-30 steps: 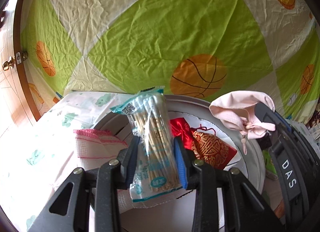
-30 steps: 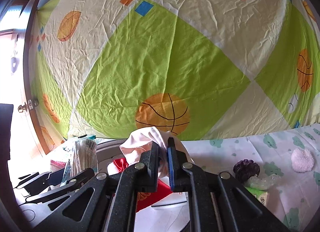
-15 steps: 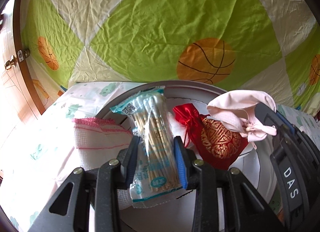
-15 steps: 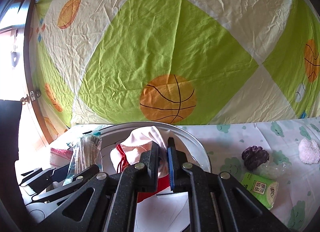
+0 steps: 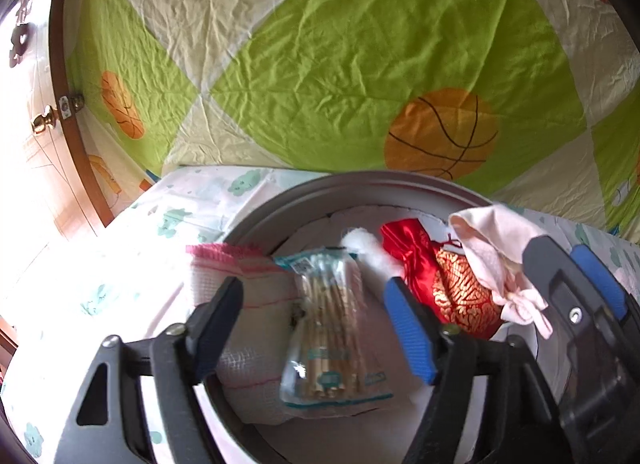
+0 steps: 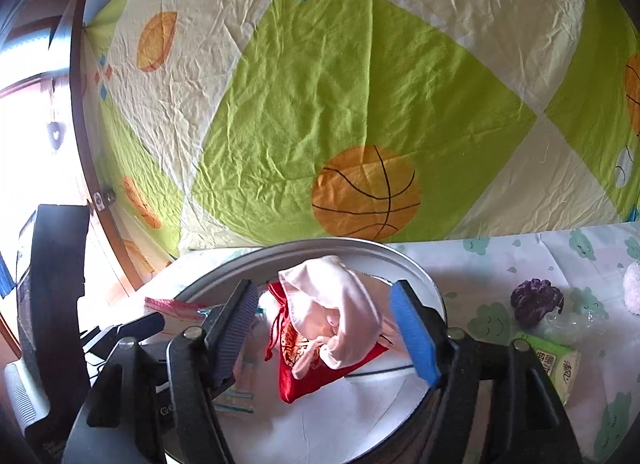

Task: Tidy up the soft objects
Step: 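Carry the swab bag and pink cloth over the tin and open both tools inside it, then withdraw both tools from the tin toward the remaining table items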

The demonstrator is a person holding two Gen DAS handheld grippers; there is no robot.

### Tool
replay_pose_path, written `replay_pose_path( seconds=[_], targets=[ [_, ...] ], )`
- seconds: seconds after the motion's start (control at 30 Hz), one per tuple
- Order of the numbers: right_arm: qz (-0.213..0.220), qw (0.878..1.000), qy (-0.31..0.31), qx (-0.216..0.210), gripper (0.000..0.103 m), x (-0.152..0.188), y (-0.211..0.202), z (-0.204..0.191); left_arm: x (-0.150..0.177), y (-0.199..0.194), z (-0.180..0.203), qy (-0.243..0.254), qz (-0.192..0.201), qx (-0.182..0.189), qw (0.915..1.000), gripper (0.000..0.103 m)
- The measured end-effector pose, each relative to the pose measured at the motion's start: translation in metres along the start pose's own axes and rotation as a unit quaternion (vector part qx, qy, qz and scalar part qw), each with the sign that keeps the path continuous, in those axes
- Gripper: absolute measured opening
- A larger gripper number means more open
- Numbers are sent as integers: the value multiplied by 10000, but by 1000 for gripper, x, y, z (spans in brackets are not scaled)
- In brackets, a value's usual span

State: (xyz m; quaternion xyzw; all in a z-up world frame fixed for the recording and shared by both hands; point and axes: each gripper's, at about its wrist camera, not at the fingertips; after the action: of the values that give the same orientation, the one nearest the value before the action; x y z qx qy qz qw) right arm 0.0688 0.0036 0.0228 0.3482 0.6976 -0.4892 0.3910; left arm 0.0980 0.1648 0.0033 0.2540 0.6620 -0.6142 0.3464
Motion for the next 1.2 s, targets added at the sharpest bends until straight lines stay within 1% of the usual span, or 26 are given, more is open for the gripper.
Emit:
replay_pose_path(
  seconds=[0.03, 0.1, 0.17, 0.2, 0.27, 0.33, 0.47, 0.57, 0.67, 0.87, 1.03, 1.13, 1.2],
  targets=[
    [88, 10000, -29, 2, 72, -1, -7, 1, -1, -5, -1, -31, 126, -25, 9999, 83],
    [355, 9992, -87, 146, 72, -1, -22, 3, -2, -11, -4, -90, 305, -19, 9995, 86],
    [684, 9969, -95, 370, 72, 1, -38, 8, -3, -15, -7, -203, 413, -33, 9989, 94],
    [824, 9952, -98, 519, 72, 2, -45, 11, -3, -15, -9, -264, 465, -63, 9985, 95],
    [1030, 9898, -145, 971, 73, 4, -55, 17, -3, -17, -13, -369, 578, -152, 9975, 97],
    [1116, 9836, -260, 1392, 73, 8, -60, 22, -3, -20, -16, -439, 688, -250, 9964, 99],
    [1141, 9781, -438, 1687, 73, 12, -65, 32, 0, -22, -19, -527, 799, -343, 9948, 100],
    [1115, 9798, -418, 1607, 73, 14, -69, 35, 2, -22, -16, -491, 812, -374, 9948, 100],
    [1088, 9802, -482, 1581, 73, 15, -69, 34, 6, -27, -11, -516, 933, -434, 9933, 100],
    [1014, 9792, -541, 1672, 73, 16, -67, 40, 18, -34, -2, -775, 968, -158, 9922, 100],
    [923, 9792, -574, 1712, 73, 16, -68, 47, 28, -40, 15, -630, 1196, -302, 9904, 100],
    [887, 9799, -507, 1712, 73, 16, -69, 52, 32, -40, 21, -552, 1210, -252, 9908, 100],
    [870, 9799, -510, 1722, 73, 16, -70, 54, 35, -40, 25, -517, 1230, -295, 9906, 100]
  ],
)
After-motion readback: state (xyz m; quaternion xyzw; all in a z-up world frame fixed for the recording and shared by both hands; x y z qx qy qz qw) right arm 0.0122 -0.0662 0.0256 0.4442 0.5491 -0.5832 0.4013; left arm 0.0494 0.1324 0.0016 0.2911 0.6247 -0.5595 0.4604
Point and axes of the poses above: each gripper's, at about its wrist camera, not at the fingertips, and y roughly the way its jaws point, z to its right, x to its underside, and after that the axes turned 3 degrees about -z, right-handed
